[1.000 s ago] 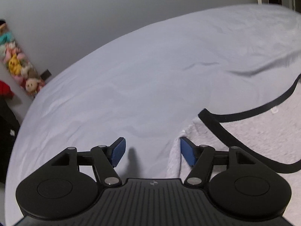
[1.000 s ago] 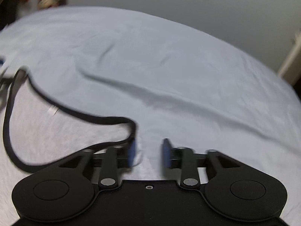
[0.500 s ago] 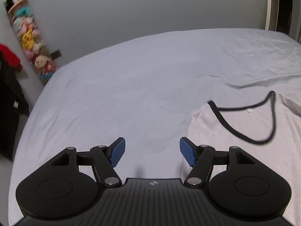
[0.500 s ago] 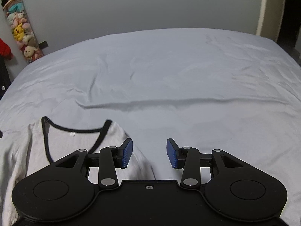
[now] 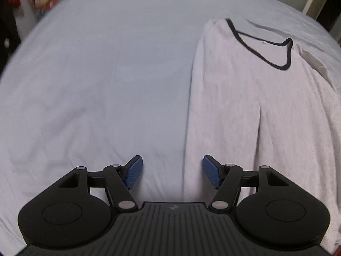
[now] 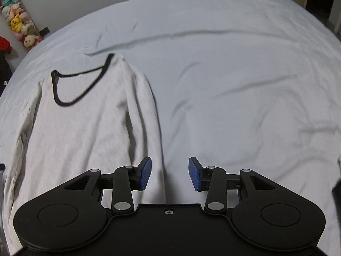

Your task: Fold clothes

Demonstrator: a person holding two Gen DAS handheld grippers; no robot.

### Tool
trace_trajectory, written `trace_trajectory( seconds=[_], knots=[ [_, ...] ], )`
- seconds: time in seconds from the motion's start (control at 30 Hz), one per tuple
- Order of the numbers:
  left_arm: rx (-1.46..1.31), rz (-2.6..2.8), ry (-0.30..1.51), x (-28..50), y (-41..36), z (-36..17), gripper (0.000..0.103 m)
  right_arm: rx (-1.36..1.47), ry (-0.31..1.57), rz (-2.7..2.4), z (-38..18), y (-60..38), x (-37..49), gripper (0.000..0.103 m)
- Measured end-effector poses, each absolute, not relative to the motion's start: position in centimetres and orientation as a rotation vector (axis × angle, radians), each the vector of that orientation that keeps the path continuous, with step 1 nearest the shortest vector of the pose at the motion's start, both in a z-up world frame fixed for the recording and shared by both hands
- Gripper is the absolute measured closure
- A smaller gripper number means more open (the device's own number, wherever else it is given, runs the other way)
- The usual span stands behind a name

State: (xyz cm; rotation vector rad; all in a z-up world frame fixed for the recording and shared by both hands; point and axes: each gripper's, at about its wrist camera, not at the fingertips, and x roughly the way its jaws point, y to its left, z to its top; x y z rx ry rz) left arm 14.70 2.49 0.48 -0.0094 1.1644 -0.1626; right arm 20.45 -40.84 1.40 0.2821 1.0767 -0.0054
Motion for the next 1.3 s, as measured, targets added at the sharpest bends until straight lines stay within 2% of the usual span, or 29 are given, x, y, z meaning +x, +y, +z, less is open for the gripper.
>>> trace_trajectory(
  seconds=[0.17, 0.2, 0.3, 0.37, 0.43, 0.67, 0.83, 1.17, 1.27, 1.3],
  knots=[
    [-0.111, -0.167, 1.139, 13.8, 2.7, -0.5, 0.047, 0.378, 1.103, 0.021, -0.4, -41.1, 19.2, 0.067],
    [-0.137, -0.177, 1.131, 13.5, 3.1, -0.4, 0.051, 0.382, 1.109, 0.028, -0.8, -40.7, 19.3, 0.069],
    [-0.188, -0.215, 1.128, 13.0, 3.4, -0.3, 0.068, 0.369, 1.133, 0.061, -2.1, -39.1, 19.3, 0.094],
    [-0.183, -0.218, 1.128, 12.8, 3.5, -0.3, 0.081, 0.313, 1.128, 0.057, -2.2, -38.0, 19.2, 0.096],
    [-0.176, -0.214, 1.122, 12.3, 4.0, -0.1, 0.101, 0.279, 1.122, 0.04, -1.8, -37.7, 19.0, 0.1],
    [-0.12, -0.13, 1.07, 12.9, 4.5, 0.6, 0.102, 0.187, 1.064, -0.056, 0.9, -38.6, 19.4, 0.103],
    [-0.081, -0.009, 1.01, 14.5, 8.5, 3.4, 0.102, 0.156, 1.034, -0.141, 2.6, -41.1, 20.4, 0.103],
    [0.015, 0.145, 0.928, 19.6, 13.8, 7.0, 0.101, 0.253, 1.124, 0.007, -0.1, -41.8, 21.1, 0.097],
    [0.01, 0.156, 0.951, 21.7, 13.4, 6.4, 0.087, 0.256, 1.153, 0.045, -1.1, -41.2, 20.9, 0.091],
    [0.009, 0.165, 0.951, 22.2, 12.9, 6.1, 0.075, 0.257, 1.158, 0.048, -1.3, -41.1, 20.8, 0.091]
  ],
)
